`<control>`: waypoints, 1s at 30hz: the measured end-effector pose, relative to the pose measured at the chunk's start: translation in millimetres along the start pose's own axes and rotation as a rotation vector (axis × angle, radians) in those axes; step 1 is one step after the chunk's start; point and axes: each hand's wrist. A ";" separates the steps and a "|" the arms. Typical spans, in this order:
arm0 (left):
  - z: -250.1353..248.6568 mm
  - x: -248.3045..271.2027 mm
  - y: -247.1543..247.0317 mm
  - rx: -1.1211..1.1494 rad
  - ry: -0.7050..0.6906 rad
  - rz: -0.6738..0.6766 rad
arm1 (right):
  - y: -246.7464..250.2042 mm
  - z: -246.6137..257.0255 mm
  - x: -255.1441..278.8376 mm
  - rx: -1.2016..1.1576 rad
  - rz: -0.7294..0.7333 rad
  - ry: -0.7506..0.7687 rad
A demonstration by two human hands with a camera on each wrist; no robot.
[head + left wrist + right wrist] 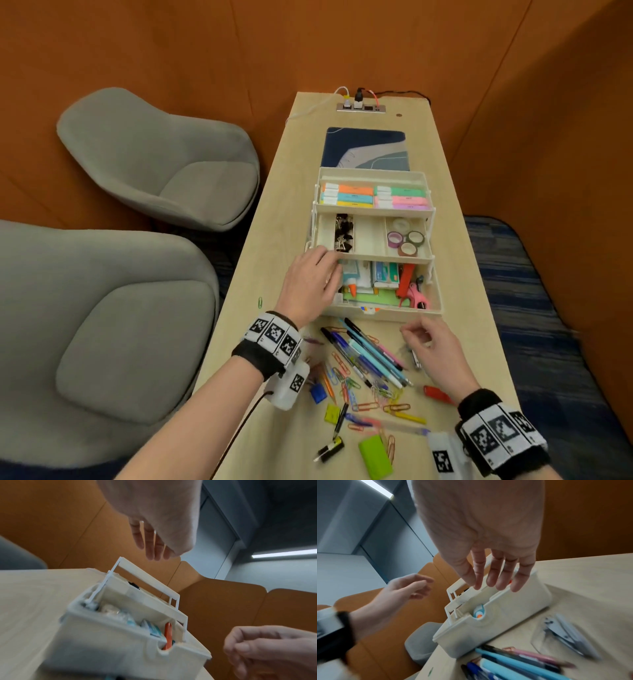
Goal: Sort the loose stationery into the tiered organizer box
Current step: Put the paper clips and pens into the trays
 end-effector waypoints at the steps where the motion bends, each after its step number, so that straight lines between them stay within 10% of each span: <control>1: -2.7 18.1 3.5 0.031 0.031 0.033 | -0.7 -5.6 5.7 0.014 -0.001 -0.009; 8: 12.0 131.8 -1.7 0.018 0.325 0.371 | -4.1 -43.5 52.0 0.089 0.101 -0.091; 18: 9.9 196.8 5.2 -0.006 0.490 0.448 | -1.5 -76.3 105.4 0.091 0.067 -0.189; 25: -27.7 192.7 4.4 0.028 0.288 0.648 | -31.2 -56.7 117.6 0.323 0.359 -0.088; 30: -53.7 190.2 -9.3 -0.039 0.032 0.916 | -47.9 -53.3 107.9 0.420 0.241 -0.029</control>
Point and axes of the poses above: each hand's wrist, its own x-axis away from the middle knuckle, its own y-axis out of the back of the hand, z = x × y, and after that the axes turned 8 degrees about -x, right-handed
